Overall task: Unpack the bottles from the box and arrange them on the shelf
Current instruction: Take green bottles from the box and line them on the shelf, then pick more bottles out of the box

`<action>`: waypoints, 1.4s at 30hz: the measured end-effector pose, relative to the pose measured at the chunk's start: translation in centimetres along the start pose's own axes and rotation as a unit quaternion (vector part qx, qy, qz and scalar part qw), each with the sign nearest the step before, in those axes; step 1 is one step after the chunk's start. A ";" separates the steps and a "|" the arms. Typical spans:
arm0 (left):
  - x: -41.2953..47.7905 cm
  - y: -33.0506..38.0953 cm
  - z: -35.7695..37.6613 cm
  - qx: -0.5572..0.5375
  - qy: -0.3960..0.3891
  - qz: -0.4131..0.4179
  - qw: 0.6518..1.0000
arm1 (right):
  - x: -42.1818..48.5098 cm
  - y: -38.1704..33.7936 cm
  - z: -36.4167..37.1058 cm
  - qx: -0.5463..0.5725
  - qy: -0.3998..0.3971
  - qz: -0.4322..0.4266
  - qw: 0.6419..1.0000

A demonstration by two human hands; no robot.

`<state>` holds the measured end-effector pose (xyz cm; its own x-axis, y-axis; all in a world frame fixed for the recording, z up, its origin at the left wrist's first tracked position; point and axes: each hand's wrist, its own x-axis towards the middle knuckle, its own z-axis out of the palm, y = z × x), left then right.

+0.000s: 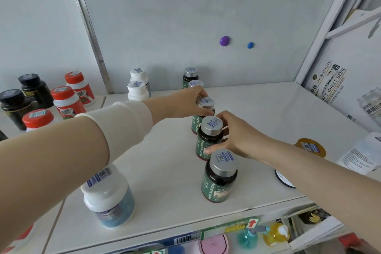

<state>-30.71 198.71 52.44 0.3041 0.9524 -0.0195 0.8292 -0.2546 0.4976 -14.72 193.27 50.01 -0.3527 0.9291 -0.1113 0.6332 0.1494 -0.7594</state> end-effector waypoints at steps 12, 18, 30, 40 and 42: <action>-7.5 2.5 -5.5 0.167 0.093 -0.075 0.979 | -2.6 -4.1 -4.6 -0.032 -0.036 -0.021 0.999; -17.5 1.2 -8.6 0.452 0.088 -0.182 0.869 | -2.7 -10.9 -0.3 -0.209 0.032 -0.149 0.966; -47.8 -7.8 -13.0 0.446 0.103 -0.420 0.784 | -10.7 -31.0 25.0 -0.305 -0.029 -0.425 0.852; -77.4 -23.5 -5.2 0.157 -0.033 -0.664 0.730 | -21.7 -39.4 57.9 -0.402 -0.288 -0.503 0.709; -81.3 -26.6 -2.9 0.068 -0.083 -0.688 0.717 | -23.1 -39.3 63.4 -0.448 -0.372 -0.469 0.664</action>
<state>-78.81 128.57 43.34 -0.8045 0.2863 -0.5204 0.4316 0.8837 -0.1810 -75.11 144.46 41.81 -0.9131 -0.0900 -0.3977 -0.0678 0.9953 -0.0695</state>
